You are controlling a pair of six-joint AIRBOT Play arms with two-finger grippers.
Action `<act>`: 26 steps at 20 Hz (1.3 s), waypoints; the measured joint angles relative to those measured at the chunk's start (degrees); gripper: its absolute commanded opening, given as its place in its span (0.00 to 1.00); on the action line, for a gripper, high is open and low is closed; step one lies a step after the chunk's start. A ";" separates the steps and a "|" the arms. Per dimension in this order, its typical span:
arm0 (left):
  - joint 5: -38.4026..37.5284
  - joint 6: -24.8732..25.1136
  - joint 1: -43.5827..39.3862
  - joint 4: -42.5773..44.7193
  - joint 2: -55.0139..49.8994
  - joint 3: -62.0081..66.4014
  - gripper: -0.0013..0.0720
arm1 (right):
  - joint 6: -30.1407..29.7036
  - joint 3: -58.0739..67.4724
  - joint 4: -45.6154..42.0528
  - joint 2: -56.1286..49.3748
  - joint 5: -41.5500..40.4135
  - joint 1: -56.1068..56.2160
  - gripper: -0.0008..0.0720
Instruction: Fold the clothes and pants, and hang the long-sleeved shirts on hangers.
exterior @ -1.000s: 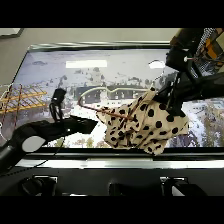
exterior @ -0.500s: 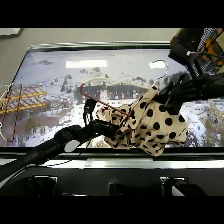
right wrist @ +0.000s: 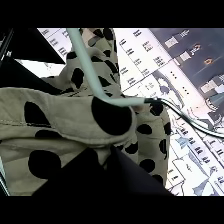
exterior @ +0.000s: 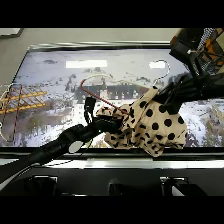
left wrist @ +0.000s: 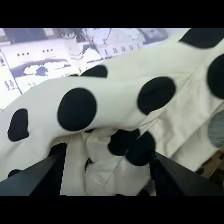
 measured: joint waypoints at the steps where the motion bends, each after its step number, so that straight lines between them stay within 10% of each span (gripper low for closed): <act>1: -1.09 0.00 -0.02 0.02 1.11 0.00 0.83 | 0.24 0.00 -0.13 0.00 0.04 0.00 0.04; 16: -0.13 2.38 -1.38 0.04 -3.58 0.26 0.82 | 1.49 0.00 -1.44 0.00 0.74 0.00 0.04; 20: 0.74 2.12 -1.97 0.02 -5.66 0.37 0.05 | 1.53 0.00 -1.46 0.00 0.85 0.00 0.04; 26: 0.63 1.77 -0.22 0.00 -4.87 0.76 0.05 | 2.23 0.00 -1.99 0.66 0.72 0.00 0.04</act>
